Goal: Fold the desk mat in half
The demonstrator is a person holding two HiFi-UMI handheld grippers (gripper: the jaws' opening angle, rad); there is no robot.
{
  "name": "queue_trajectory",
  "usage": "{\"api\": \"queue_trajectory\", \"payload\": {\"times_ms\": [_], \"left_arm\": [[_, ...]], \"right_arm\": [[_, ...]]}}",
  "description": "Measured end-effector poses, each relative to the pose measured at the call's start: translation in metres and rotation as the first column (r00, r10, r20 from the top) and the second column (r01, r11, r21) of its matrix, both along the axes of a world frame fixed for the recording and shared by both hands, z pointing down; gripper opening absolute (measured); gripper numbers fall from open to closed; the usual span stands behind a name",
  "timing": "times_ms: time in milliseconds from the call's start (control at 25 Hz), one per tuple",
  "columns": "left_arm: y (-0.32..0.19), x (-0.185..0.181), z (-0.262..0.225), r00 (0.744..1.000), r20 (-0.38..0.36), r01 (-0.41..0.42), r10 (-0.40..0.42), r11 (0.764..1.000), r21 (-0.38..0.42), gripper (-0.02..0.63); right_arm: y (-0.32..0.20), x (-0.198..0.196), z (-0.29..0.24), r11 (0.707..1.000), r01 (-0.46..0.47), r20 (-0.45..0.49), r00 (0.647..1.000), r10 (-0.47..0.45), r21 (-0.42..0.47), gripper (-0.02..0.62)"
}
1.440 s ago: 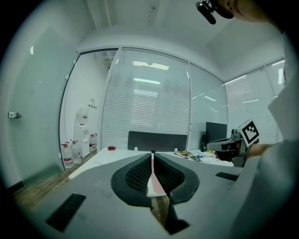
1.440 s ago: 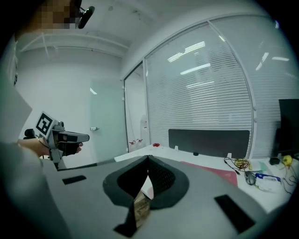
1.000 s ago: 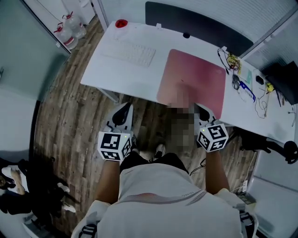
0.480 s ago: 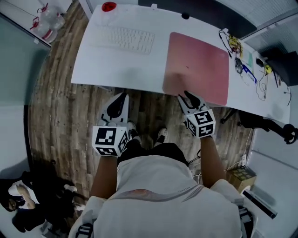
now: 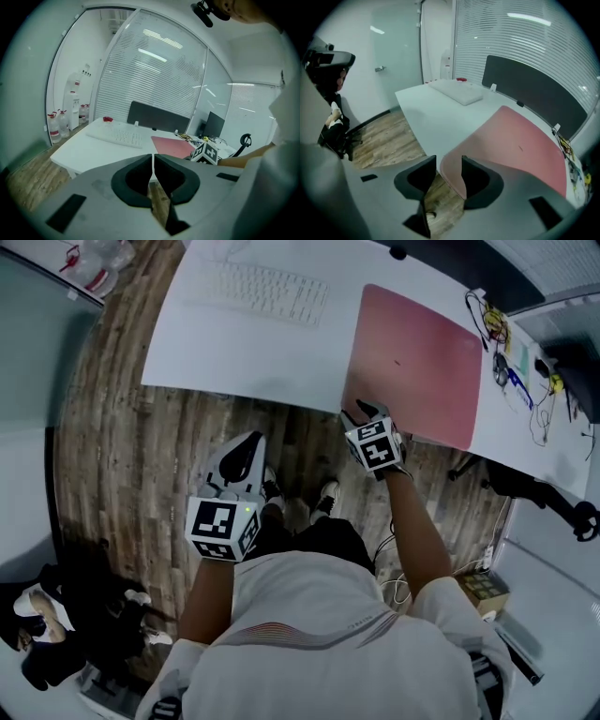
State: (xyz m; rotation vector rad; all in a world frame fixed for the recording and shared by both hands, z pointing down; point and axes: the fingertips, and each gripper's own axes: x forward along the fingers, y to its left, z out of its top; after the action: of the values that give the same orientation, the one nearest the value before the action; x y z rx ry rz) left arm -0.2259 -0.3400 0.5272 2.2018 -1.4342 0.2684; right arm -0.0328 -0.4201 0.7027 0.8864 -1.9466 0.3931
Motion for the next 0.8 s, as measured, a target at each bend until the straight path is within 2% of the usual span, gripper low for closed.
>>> {"api": "queue_trajectory", "payload": {"times_ms": [160,320,360,520,640,680,720,800], "left_arm": [[0.003,-0.003,0.004,1.000,-0.004,0.011,-0.011,1.000,-0.013,0.026],[0.002,-0.005,0.009,1.000,-0.010,0.013,-0.013,1.000,-0.023,0.026],[0.002,-0.005,0.010,1.000,-0.013,0.012,-0.013,1.000,-0.025,0.026],[0.000,-0.001,0.013,1.000,-0.018,-0.001,0.001,1.000,-0.029,0.026],[-0.002,0.000,0.013,1.000,-0.024,-0.010,0.009,1.000,-0.030,0.026],[-0.002,0.000,0.012,1.000,-0.025,-0.013,0.012,1.000,-0.029,0.026],[-0.002,-0.001,0.012,1.000,-0.026,-0.016,0.015,1.000,-0.026,0.026],[-0.003,-0.003,0.011,0.999,-0.029,-0.020,0.019,1.000,-0.020,0.026]], "right_arm": [[0.002,0.000,0.018,1.000,0.015,-0.042,0.999,-0.016,-0.020,0.212],[0.000,0.000,0.019,0.998,-0.020,-0.015,1.000,0.019,-0.061,0.201],[-0.001,0.000,0.019,0.997,-0.025,-0.009,1.000,0.024,-0.073,0.181],[-0.002,-0.001,0.020,0.995,0.008,-0.044,0.999,-0.012,-0.096,0.175],[-0.006,0.002,0.023,0.998,-0.006,-0.058,0.998,0.002,-0.068,0.153],[-0.008,0.004,0.023,0.999,-0.017,-0.059,0.998,0.014,-0.047,0.106],[-0.009,0.007,0.023,0.999,-0.031,-0.060,0.998,0.029,-0.032,0.089],[-0.010,0.009,0.019,0.997,-0.070,-0.041,0.997,0.069,-0.026,0.084]]}}
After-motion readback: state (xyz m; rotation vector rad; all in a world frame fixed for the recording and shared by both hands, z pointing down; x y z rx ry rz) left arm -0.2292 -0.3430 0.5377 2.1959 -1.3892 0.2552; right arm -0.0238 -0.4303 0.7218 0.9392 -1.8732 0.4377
